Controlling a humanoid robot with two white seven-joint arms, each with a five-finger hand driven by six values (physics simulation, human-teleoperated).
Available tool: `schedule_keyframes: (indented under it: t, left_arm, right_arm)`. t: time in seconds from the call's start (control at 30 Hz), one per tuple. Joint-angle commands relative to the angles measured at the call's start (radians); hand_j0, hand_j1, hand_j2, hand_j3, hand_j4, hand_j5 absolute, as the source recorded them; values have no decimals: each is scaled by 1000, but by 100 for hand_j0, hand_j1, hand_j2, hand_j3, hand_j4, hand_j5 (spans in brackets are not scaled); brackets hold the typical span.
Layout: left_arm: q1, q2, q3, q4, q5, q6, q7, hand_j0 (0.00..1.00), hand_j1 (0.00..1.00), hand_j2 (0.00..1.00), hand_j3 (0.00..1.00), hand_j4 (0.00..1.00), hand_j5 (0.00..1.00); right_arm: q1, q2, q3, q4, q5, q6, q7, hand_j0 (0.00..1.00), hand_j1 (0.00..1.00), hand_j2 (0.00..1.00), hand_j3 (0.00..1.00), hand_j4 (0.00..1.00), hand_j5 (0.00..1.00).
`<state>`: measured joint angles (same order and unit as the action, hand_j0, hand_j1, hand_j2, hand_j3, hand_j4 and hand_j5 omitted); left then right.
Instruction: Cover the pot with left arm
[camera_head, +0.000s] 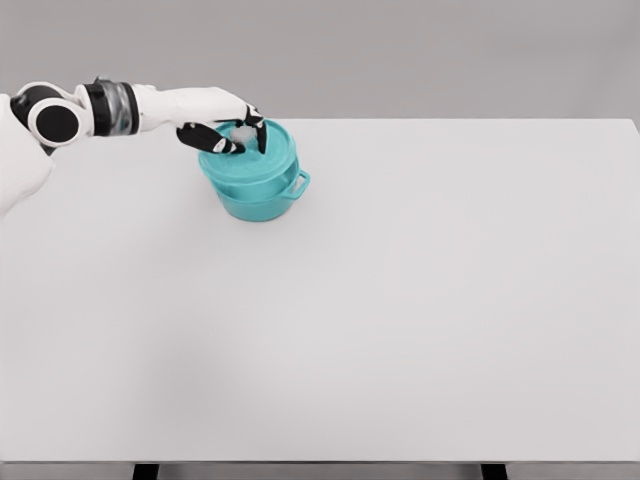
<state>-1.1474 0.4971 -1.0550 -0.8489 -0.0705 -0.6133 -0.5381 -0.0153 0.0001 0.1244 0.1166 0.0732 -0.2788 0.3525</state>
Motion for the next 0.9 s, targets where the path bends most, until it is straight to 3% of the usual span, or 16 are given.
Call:
schedule_keyframes:
  t: [0.0,0.4,0.87]
  left_arm:
    - [0,-3,3,16,6,2,0,48,48,48,48,48,48]
    - [-2,-41,-2,74,5,2,-3,48,48,48,48,48,48]
    - [0,-61,4,90,-20,2,-3,49,49,49,49,49,49]
  right_arm:
    - [0,0,0,0,0,0,0,100,100,100,100,100,100]
    - [0,0,0,0,0,0,0,100,100,100,100,100,100]
    - [0,0,0,0,0,0,0,100,100,100,100,100,100]
